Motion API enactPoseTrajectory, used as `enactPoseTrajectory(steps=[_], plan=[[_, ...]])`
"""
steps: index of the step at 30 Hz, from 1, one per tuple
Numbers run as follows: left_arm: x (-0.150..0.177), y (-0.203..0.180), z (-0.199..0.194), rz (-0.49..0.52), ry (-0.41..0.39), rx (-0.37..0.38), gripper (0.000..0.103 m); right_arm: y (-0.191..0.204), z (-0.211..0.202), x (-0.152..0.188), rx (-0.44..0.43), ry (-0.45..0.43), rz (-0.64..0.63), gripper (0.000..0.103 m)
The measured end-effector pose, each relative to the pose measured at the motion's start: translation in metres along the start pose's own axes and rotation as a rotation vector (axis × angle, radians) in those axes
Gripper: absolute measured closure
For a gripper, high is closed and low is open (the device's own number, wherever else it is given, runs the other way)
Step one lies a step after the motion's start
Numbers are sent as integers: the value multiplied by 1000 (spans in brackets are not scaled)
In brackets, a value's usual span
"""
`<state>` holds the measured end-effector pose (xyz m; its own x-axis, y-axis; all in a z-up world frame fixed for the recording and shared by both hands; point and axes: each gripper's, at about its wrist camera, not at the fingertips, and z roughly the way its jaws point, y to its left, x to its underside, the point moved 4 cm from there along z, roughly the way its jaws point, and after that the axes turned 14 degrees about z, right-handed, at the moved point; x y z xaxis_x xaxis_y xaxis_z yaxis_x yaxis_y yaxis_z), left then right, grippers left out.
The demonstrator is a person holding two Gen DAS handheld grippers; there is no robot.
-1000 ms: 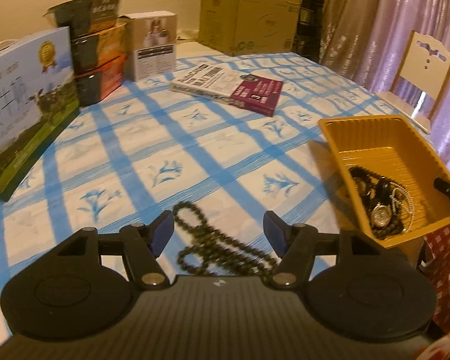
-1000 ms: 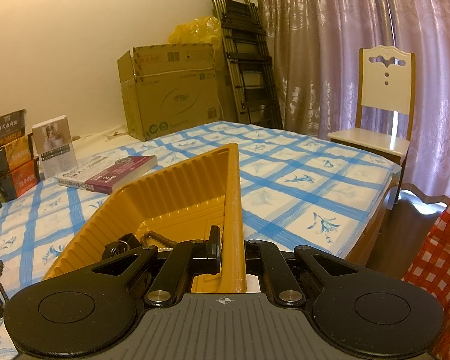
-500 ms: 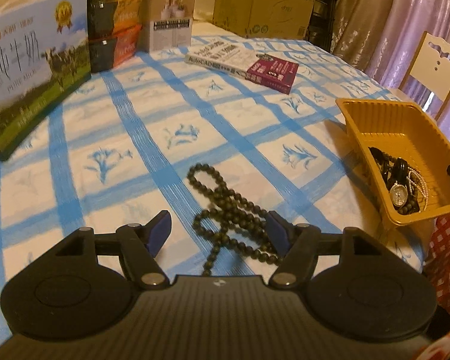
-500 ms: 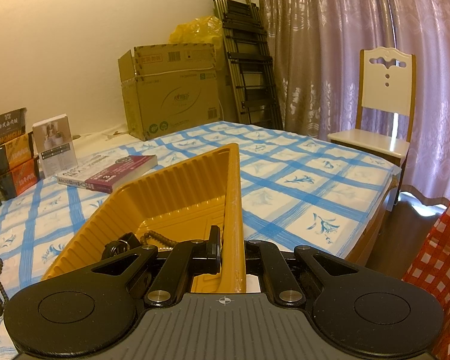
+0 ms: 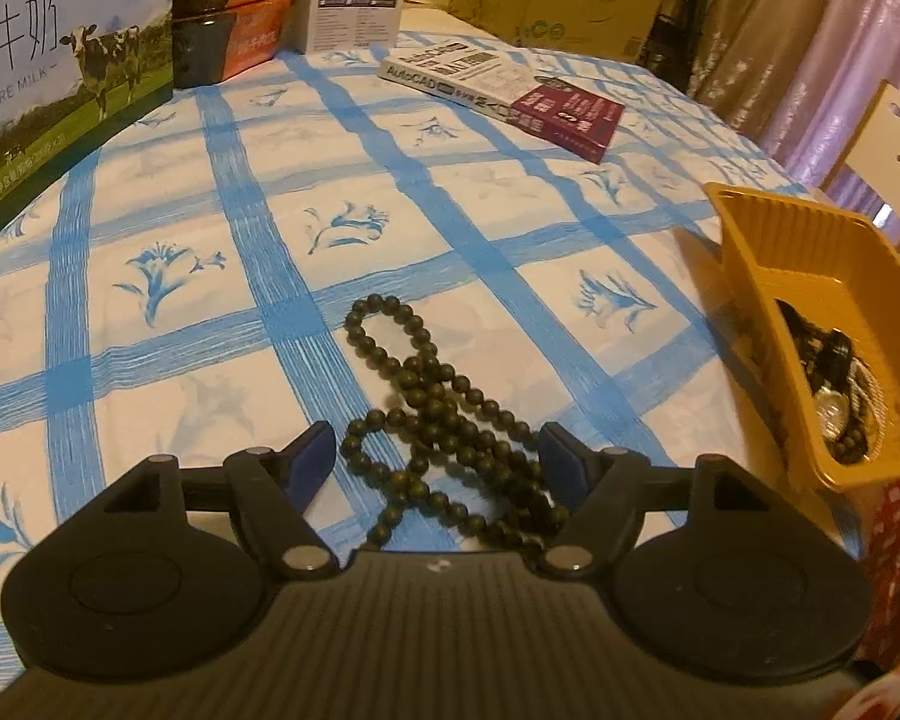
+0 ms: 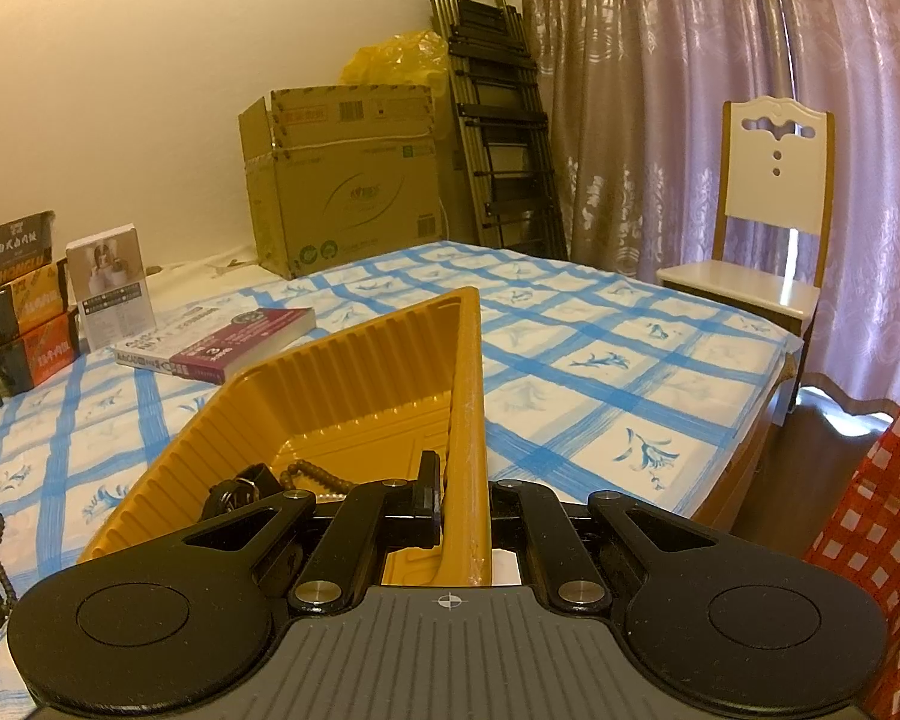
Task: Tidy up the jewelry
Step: 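Grasp the dark bead string with the left tool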
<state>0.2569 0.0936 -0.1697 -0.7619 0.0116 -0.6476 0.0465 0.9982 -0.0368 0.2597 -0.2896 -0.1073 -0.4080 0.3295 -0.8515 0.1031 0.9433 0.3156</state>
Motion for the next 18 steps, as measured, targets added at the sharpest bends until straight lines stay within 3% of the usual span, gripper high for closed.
enactPoseTrajectory(steps=[6,11,12,16,18], plan=[[-5,-3,16,25,14,-94,27,0,0,0,-1,1,0,97],[1,-9,16,77,13,-114,36,1,0,0,0,0,0,97],[3,-12,15,100,11,-114,42,1,0,0,0,0,0,97],[7,-22,7,168,-1,-75,85,1,0,0,0,0,-1,97],[8,-25,5,174,1,-51,87,0,-1,0,0,0,-2,97]])
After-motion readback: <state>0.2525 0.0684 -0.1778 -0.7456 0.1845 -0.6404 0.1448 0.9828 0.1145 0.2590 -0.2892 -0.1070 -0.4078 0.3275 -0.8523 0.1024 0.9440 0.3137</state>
